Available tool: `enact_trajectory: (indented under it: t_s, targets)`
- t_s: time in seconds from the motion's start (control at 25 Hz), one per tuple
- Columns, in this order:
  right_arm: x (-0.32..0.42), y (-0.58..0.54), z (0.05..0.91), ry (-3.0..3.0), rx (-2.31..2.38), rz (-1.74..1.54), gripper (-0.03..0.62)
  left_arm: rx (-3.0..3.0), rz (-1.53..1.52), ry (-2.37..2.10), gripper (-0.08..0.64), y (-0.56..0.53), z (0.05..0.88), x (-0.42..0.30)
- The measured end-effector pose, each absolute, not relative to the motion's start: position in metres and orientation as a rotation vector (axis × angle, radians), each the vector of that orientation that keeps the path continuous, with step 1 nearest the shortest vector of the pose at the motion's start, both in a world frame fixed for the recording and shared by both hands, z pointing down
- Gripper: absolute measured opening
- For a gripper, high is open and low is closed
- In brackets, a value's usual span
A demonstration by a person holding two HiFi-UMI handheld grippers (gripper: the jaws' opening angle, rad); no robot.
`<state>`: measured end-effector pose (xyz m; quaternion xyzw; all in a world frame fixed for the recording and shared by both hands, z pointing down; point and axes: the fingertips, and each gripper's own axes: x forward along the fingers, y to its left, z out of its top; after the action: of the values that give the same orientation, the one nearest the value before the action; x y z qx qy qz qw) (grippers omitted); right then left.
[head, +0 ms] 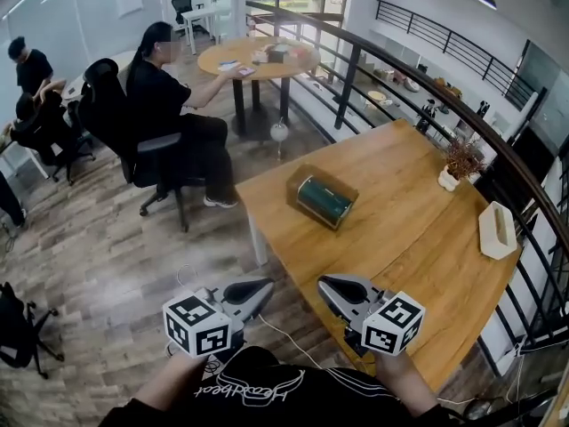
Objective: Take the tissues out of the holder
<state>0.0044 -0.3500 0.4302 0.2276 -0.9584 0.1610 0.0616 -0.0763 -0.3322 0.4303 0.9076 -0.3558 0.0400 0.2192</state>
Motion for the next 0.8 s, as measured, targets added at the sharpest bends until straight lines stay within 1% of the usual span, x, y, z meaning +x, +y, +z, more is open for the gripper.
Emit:
enact_trajectory:
  t_s: [0.32, 0.8]
  targets:
    - [-0.006, -0.416, 0.438, -2.880, 0.744, 0.523, 0.018, 2.511, 0.117, -0.941, 0.012, -0.401, 0.436, -0.087]
    - [-0.007, -0.566, 0.439, -2.771, 0.962, 0.514, 0.018, 2.527, 0.207, -0.777, 0.012, -0.533, 0.446, -0.108]
